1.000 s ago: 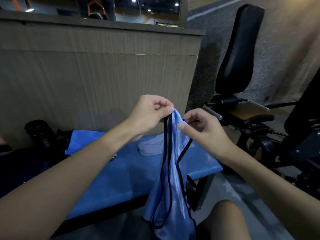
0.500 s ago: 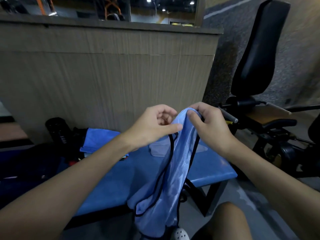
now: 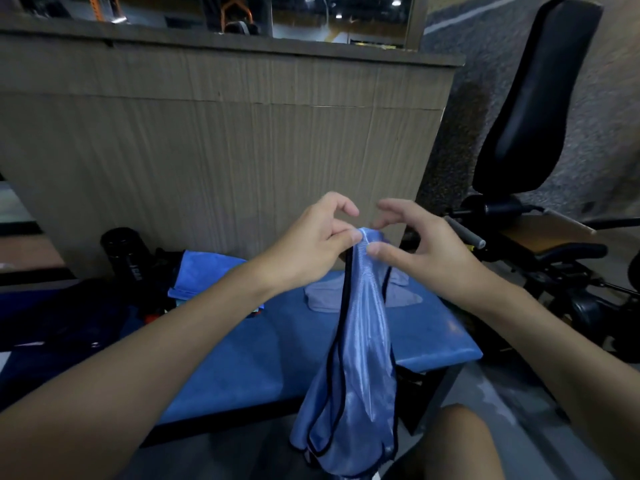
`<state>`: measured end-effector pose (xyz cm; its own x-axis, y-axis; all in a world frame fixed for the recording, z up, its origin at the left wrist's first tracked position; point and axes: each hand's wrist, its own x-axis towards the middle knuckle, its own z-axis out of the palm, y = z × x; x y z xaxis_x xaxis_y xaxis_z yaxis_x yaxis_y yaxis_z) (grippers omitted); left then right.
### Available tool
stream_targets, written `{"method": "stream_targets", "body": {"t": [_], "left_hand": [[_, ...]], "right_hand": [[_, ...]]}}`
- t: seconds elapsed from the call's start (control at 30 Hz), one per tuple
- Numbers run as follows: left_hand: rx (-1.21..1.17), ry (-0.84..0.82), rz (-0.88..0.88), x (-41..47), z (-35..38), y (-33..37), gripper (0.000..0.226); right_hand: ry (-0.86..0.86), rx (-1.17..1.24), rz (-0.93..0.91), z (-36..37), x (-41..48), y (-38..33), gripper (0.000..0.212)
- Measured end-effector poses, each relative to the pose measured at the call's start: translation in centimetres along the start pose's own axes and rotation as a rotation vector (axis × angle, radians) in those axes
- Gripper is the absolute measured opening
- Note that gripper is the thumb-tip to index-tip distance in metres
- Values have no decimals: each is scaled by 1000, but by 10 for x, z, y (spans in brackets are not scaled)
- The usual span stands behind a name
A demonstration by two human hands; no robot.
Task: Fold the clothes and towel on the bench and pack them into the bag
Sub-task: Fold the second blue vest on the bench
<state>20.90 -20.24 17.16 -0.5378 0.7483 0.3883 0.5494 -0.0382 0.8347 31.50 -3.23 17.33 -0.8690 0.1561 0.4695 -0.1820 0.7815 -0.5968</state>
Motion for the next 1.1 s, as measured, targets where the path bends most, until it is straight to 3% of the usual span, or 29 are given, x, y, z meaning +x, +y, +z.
{"method": "stream_targets", "body": {"t": [0.13, 0.3, 0.4, 0.5, 0.7, 0.83, 0.9, 0.97, 1.1], "left_hand": [[-18, 34, 1, 2, 4, -7, 27], [-138, 54, -61, -10, 16, -22, 37], [-87, 94, -50, -15, 27, -31, 13], [-76, 141, -64, -18, 32, -39, 19], [-73, 14, -86, -24, 36, -41, 8], [16, -54, -131, -29, 27, -46, 30], [16, -28, -132, -28, 20, -46, 27], [16, -13, -122, -27, 18, -43, 26], [-112, -76, -100, -33, 22, -45, 6]], "right_hand": [[10, -59, -52, 7, 2, -6, 15], [32, -117, -115, 10, 0, -8, 17], [61, -116, -133, 11, 0, -11, 19], [63, -79, -141, 11, -1, -12, 14], [120, -64, -94, 11, 1, -8, 9], [124, -79, -21, 10, -1, -3, 27], [66, -82, -5, 11, -2, -4, 26], [5, -54, 4, 12, -2, -6, 43], [59, -19, -12, 8, 4, -10, 47]]}}
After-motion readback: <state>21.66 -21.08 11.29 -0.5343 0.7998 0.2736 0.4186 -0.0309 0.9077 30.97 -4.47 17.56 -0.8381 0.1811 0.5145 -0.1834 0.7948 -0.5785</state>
